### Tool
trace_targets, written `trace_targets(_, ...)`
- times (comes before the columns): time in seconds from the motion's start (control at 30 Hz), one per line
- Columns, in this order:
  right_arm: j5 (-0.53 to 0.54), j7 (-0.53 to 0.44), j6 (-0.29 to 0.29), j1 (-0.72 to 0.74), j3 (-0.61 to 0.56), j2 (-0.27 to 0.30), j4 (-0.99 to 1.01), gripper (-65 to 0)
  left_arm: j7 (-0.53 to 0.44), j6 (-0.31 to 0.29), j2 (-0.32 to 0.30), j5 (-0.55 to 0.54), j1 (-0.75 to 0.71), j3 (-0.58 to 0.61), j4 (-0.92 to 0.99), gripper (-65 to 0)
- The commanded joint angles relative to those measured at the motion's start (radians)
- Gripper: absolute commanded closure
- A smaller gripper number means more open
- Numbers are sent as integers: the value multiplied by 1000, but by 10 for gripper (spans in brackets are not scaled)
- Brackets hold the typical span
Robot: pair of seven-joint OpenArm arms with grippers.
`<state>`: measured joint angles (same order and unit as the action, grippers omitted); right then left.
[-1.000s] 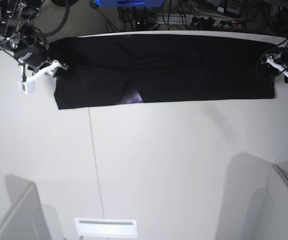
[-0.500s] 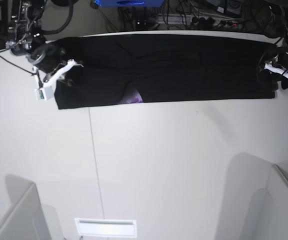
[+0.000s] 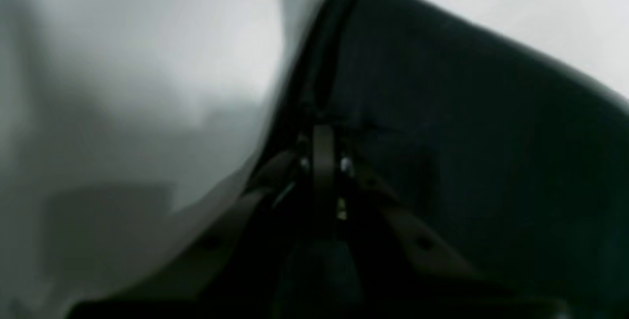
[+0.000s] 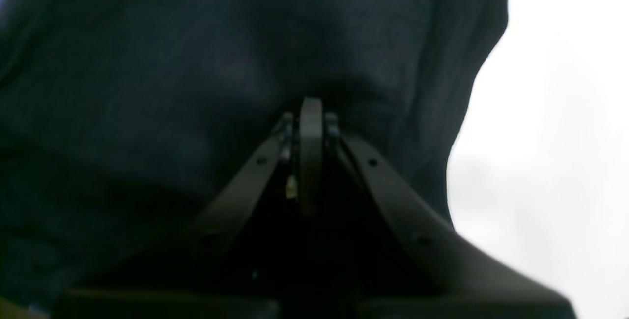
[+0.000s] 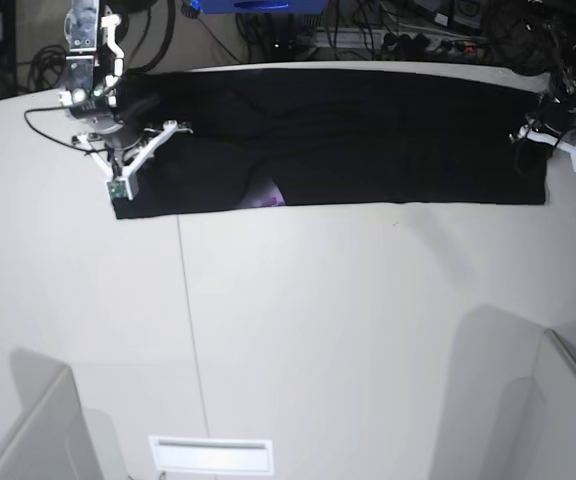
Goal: Fold the T-shirt properly
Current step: 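Grasp the strip's folded edge with both grippers and slide it across the table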
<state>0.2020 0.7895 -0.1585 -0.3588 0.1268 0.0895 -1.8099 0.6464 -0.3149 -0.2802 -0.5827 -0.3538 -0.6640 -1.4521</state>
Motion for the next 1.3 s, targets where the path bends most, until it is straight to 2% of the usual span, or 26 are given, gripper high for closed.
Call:
trace_targets(0.0, -2, -14, -3, 19, 4, 6, 11, 0, 34, 1, -20, 10, 12, 20, 20, 0)
trace_targets(0.1, -3, -15, -3, 63, 9, 11, 91, 0, 33, 6, -24, 30, 57, 56, 78, 0)
trace_targets(0.27, -6, -72, -3, 157, 9, 16, 218, 0, 33, 6, -17, 235, 167, 63, 159, 0)
trace_targets(0.33, -8, -81, -2, 202, 10, 17, 272, 0, 33, 6, 0, 280, 215, 59, 193, 0)
trace_targets(0.7, -8, -86, 3, 462, 10, 74, 537, 0, 37, 6, 6, 435, 468, 65, 334, 0)
trace_targets(0.8, -8, -78, 0, 478, 9, 74, 516, 0, 40, 6, 6, 435, 490, 65, 313, 0)
trace_targets(1.0, -6, -75, -2, 444, 4, 69, 327, 0, 49, 4, 6, 435, 482, 60, 182, 0)
trace_targets(1.13, -5, -23, -3, 435, 4, 51, 207, 0, 164, 3, 9, 432, 480, 54, 27, 0)
trace_targets(1.27, -5, 40, -3, 412, 4, 46, 71, 0, 195, 3, 9, 432, 427, 54, -157, 0)
